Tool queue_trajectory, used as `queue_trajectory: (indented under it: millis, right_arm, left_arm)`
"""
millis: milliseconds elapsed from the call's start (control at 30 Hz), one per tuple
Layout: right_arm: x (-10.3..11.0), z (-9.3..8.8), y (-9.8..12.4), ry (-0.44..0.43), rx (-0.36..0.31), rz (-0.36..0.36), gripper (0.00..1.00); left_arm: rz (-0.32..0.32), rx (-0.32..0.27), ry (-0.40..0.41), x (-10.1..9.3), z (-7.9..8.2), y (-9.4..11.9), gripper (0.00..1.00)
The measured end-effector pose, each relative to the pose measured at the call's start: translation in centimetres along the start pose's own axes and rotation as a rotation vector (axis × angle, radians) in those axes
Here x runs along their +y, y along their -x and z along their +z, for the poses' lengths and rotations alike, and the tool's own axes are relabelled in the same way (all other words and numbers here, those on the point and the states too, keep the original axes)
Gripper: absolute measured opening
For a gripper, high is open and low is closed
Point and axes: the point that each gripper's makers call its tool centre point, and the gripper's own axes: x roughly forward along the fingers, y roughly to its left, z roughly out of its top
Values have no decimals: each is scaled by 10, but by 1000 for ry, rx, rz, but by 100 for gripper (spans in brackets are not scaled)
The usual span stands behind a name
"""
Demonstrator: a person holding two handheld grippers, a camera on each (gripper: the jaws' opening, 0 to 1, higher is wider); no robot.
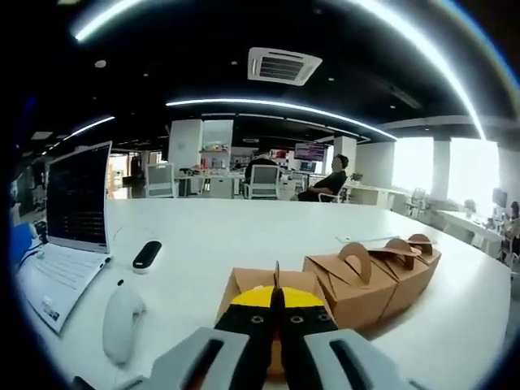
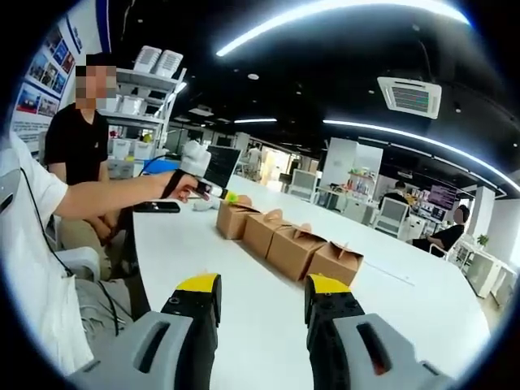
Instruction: Pick up one paper box from the group, open the paper box, and remove the item inside
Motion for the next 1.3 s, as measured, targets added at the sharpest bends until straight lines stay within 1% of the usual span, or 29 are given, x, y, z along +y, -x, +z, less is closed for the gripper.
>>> queue_trajectory:
  millis: [200, 233, 300, 400, 667, 900, 1133, 1300]
  right_arm:
    - [0, -1, 0, 0, 2, -1, 42]
    - [0, -1, 0, 0, 1, -1, 42]
    - [1, 0, 0, 2, 1, 1, 42]
    - [2, 0, 0, 4, 1, 4, 42]
    - [2, -1, -1, 3, 5, 5, 42]
    - [3, 0, 0, 7, 5, 8, 42]
    - [5, -1, 0, 8, 7, 15, 42]
    - [6, -1, -1, 8, 7, 19, 42]
  left_arm:
    - [-14, 4, 0, -1, -1, 7, 4]
    - [-6, 12, -10, 0, -3, 8, 4]
    - [-2, 12, -29, 1, -3, 9, 4]
    - [-18, 10, -5, 1, -2, 13, 4]
    - [-30, 16, -20, 0, -6, 25, 3]
    - [-55, 16, -48, -6, -7, 36, 3]
    - [-74, 19, -54, -7, -12, 44, 3]
    - [-88, 9, -49, -6, -12, 52, 3]
